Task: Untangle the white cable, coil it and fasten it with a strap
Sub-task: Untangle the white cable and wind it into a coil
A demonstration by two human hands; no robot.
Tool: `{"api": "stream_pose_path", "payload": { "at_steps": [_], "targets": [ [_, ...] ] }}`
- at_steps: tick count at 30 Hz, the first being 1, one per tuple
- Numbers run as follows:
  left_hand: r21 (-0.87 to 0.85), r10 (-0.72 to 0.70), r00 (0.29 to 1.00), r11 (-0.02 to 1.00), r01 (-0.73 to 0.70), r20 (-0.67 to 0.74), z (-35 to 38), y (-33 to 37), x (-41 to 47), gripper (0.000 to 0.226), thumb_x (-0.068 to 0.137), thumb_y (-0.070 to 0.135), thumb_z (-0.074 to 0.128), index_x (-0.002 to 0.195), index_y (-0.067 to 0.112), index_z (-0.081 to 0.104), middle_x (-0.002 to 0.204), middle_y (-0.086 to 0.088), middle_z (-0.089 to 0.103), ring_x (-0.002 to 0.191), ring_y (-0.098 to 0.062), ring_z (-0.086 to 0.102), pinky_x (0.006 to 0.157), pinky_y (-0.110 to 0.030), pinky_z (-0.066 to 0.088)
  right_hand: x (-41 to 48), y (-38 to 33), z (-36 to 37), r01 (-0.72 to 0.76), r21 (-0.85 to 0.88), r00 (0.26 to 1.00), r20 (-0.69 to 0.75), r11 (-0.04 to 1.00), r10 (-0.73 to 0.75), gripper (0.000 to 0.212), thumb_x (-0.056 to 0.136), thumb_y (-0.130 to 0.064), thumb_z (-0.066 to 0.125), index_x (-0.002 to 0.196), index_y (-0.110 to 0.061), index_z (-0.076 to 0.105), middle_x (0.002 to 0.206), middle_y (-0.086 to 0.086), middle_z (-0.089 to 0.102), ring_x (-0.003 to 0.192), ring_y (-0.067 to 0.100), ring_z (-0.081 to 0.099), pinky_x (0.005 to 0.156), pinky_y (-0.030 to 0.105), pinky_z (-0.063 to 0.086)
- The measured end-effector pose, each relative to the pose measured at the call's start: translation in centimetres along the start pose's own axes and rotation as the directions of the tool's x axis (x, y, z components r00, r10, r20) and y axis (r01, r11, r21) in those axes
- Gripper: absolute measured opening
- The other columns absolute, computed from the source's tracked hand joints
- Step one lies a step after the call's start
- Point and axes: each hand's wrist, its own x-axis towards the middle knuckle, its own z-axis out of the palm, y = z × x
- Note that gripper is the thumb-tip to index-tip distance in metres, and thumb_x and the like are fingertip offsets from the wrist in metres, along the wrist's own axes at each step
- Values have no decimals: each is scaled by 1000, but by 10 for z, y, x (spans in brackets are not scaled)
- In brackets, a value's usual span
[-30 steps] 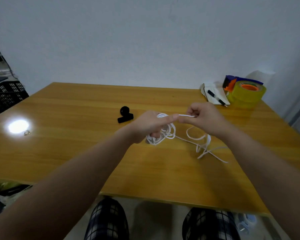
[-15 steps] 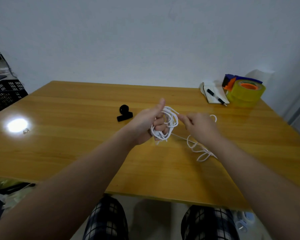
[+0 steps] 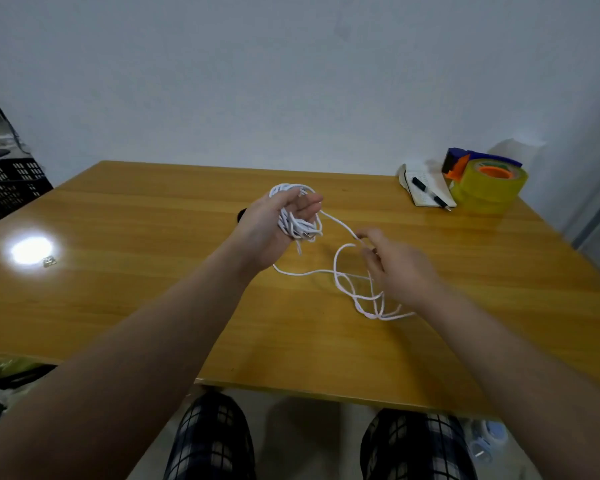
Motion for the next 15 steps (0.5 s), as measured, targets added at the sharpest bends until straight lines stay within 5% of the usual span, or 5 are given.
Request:
{"api": "stream_pose_path", "payload": {
  "at_steps": [5,9,12,15],
  "targets": [
    [4,-68,993,998,68,100,17,-2,-8,21,101,16,40,97,4,56,88,-11,74,84,-18,69,71,-30,55,4,-3,1,-84,-192,995,34,978,92,37,101,-40,27,134,-37,44,103,4,67,93,27,62,63,33,44],
    [36,-53,985,998,48,164,32,-4,-7,26,101,18,37,114,1,51,119,-9,65,100,-20,66,76,-31,56,1,-12,7,139,-301,990,32,943,-136,36,96,-25,43,131,-30,51,97,3,63,92,26,56,58,30,33],
    [31,34,998,999,-36,57,30,-6,3,34,101,16,39,128,-4,43,135,-19,54,121,-26,55,83,-34,53,-1,-16,3,320,-250,942,-15,914,-334,29,86,-14,58,114,-17,65,85,5,63,83,30,56,63,36,40],
    [134,123,992,984,-117,-36,23,-13,10,34,101,15,42,128,-4,44,133,-19,55,117,-25,58,81,-33,53,1,-20,-9,338,-199,941,66,920,-332,27,93,-20,49,117,-18,62,96,2,63,93,25,51,75,36,40]
  ]
}}
